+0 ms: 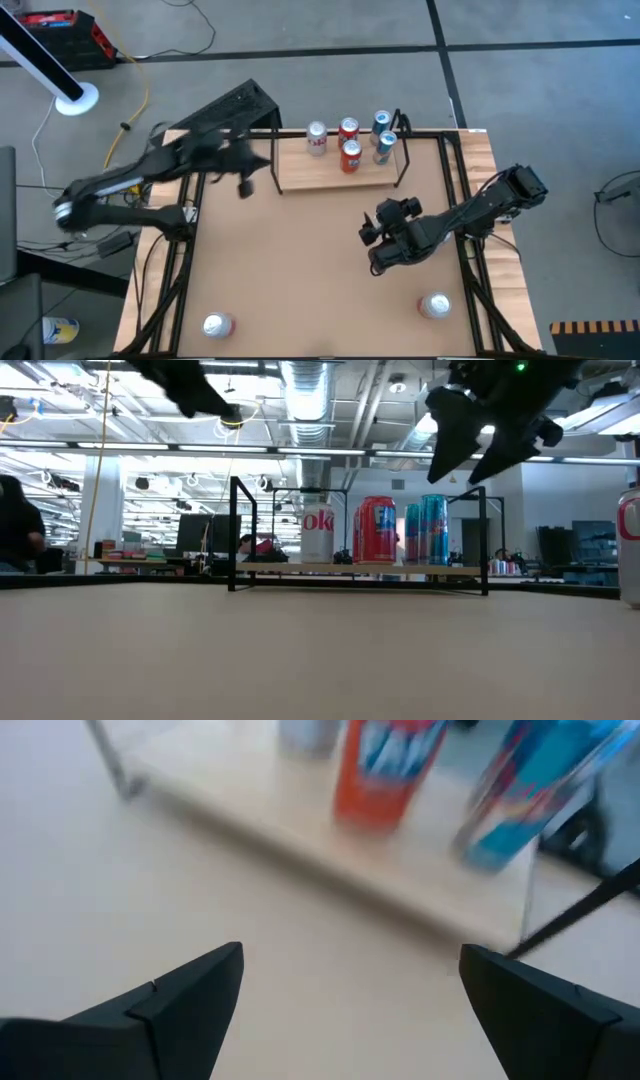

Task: Place canned beverage on shelf
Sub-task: Put the silver soda can on the shelf aligned with the other silver soda can on the shelf

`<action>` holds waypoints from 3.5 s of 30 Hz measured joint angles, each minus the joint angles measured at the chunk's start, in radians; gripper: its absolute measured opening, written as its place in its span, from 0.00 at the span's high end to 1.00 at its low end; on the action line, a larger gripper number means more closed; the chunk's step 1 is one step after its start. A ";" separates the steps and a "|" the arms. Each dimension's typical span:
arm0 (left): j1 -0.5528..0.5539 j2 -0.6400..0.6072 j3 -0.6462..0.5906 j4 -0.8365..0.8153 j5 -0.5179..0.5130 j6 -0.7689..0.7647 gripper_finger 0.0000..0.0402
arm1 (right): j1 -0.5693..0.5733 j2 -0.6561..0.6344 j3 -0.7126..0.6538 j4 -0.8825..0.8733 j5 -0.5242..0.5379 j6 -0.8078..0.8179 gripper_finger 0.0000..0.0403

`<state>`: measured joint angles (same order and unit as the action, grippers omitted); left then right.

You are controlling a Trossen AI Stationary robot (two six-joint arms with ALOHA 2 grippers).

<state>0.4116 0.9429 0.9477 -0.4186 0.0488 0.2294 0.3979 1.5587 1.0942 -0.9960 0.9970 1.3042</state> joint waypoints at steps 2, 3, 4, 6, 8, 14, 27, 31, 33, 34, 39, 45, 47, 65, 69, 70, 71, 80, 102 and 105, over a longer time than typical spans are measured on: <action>-0.015 -0.140 -0.131 0.113 0.060 -0.034 1.00 | 0.002 -0.006 0.024 -0.005 -0.115 -0.027 0.02; -0.023 -0.202 -0.194 0.169 0.094 -0.061 1.00 | -0.001 -0.008 0.046 -0.009 -0.184 -0.035 0.02; -0.032 -0.261 -0.259 0.238 0.128 -0.101 1.00 | -0.006 -0.010 0.071 -0.018 -0.255 -0.037 0.02; -0.051 -0.371 -0.387 0.385 0.200 -0.169 1.00 | -0.018 -0.009 0.129 -0.057 -0.401 -0.038 0.02; -0.071 -0.458 -0.500 0.516 0.268 -0.213 1.00 | -0.031 -0.009 0.198 -0.134 -0.522 -0.037 0.02; -0.108 -0.616 -0.716 0.665 0.310 -0.277 1.00 | -0.045 -0.010 0.378 -0.532 -0.684 0.172 0.02; -0.112 -0.643 -0.797 0.655 0.305 -0.188 1.00 | 0.049 -0.161 0.243 -0.578 -0.908 0.504 0.02; -0.111 -0.643 -0.797 0.658 0.305 -0.180 1.00 | 0.122 -0.208 0.173 -0.575 -0.902 0.734 0.02; -0.111 -0.642 -0.797 0.656 0.305 -0.177 1.00 | 0.146 -0.234 0.141 -0.576 -0.889 0.807 0.02; -0.111 -0.642 -0.797 0.656 0.305 -0.177 1.00 | 0.157 -0.248 0.124 -0.574 -0.886 0.832 0.02; -0.111 -0.642 -0.797 0.653 0.304 -0.178 1.00 | 0.176 -0.299 0.031 -0.576 -0.880 0.896 0.02; -0.111 -0.642 -0.797 0.651 0.303 -0.164 1.00 | 0.158 -0.305 -0.025 -0.575 -0.860 0.893 0.02; -0.111 -0.642 -0.797 0.640 0.303 -0.158 1.00 | 0.154 -0.302 -0.039 -0.567 -0.859 0.890 0.02; -0.111 -0.642 -0.796 0.608 0.251 -0.141 1.00 | 0.104 -0.300 -0.225 -0.395 -0.835 0.869 0.02; -0.111 -0.642 -0.796 0.608 0.251 -0.137 1.00 | 0.104 -0.301 -0.232 -0.378 -0.836 0.860 0.05; -0.111 -0.642 -0.796 0.609 0.251 -0.137 1.00 | 0.104 -0.301 -0.232 -0.380 -0.836 0.855 0.07; -0.111 -0.642 -0.796 0.609 0.251 -0.137 1.00 | 0.104 -0.301 -0.232 -0.382 -0.836 0.848 0.10; -0.111 -0.642 -0.796 0.608 0.251 -0.138 1.00 | 0.103 -0.299 -0.214 -0.367 -0.811 0.765 0.22; -0.111 -0.642 -0.796 0.611 0.251 -0.137 1.00 | -0.282 0.257 0.718 -0.211 -0.489 -0.272 0.22; -0.111 -0.642 -0.796 0.611 0.252 -0.137 1.00 | -0.367 0.357 0.857 -0.197 -0.503 -0.431 0.22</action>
<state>0.3007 0.3008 0.1516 0.1923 0.3003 0.0923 0.0313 1.9153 1.9515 -1.1925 0.4937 0.8736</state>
